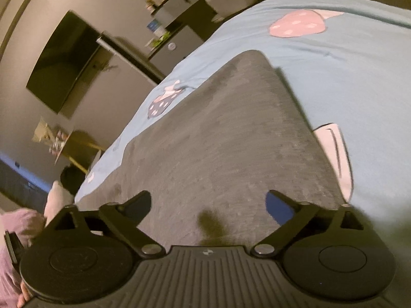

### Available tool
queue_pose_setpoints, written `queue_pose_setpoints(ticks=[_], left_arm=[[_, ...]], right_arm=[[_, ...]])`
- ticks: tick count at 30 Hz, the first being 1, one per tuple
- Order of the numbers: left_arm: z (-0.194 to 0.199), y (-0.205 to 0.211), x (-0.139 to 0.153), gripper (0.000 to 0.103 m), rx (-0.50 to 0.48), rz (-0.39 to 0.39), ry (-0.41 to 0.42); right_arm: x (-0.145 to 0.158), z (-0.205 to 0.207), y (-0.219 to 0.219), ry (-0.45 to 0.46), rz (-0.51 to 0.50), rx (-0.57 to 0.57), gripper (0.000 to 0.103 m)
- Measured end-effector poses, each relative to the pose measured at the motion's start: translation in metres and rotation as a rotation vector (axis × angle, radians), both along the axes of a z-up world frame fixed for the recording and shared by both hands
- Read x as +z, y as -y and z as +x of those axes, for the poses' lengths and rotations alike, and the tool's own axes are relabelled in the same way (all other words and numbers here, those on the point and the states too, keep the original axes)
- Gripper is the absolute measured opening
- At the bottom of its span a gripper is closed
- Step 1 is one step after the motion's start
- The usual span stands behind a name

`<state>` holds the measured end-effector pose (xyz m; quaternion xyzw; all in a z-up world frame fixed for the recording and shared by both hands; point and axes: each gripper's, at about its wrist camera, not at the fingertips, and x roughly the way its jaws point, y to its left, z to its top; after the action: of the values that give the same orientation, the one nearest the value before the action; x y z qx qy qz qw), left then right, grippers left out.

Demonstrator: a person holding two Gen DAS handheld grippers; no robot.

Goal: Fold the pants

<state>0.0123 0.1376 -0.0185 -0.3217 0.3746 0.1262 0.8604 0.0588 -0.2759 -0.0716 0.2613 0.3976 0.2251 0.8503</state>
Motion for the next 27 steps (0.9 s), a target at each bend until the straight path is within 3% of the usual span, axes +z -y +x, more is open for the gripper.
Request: queue_pose_setpoints(ticks=[4, 9, 11, 13, 16, 18, 22, 24, 27], left_arm=[[0.018, 0.034, 0.004, 0.069, -0.152, -0.018, 0.032], [0.053, 0.079, -0.008, 0.071, -0.335, -0.102, -0.008], [0.067, 0.090, -0.019, 0.071, -0.366, -0.134, -0.046], [0.073, 0.093, -0.026, 0.071, -0.332, -0.172, -0.064], [0.075, 0.090, -0.031, 0.069, -0.311, -0.320, -0.034], [0.076, 0.093, -0.036, 0.064, -0.315, -0.374, -0.044], [0.079, 0.089, -0.052, 0.021, -0.288, -0.424, -0.106], [0.079, 0.088, -0.056, 0.019, -0.278, -0.474, -0.107], [0.076, 0.092, -0.050, 0.016, -0.267, -0.414, -0.107]], right_arm=[[0.002, -0.002, -0.001, 0.005, -0.015, 0.008, 0.099], [0.001, -0.001, 0.010, -0.011, 0.063, -0.014, 0.099], [0.001, -0.002, 0.016, -0.018, 0.107, -0.026, 0.099], [-0.001, -0.002, 0.022, -0.025, 0.161, -0.045, 0.099], [-0.004, -0.002, 0.031, -0.035, 0.231, -0.071, 0.099], [-0.006, 0.000, 0.034, -0.042, 0.255, -0.081, 0.099], [-0.008, 0.003, 0.034, -0.044, 0.255, -0.082, 0.099], [-0.008, 0.004, 0.035, -0.043, 0.259, -0.083, 0.098], [-0.007, 0.002, 0.037, -0.037, 0.277, -0.088, 0.098]])
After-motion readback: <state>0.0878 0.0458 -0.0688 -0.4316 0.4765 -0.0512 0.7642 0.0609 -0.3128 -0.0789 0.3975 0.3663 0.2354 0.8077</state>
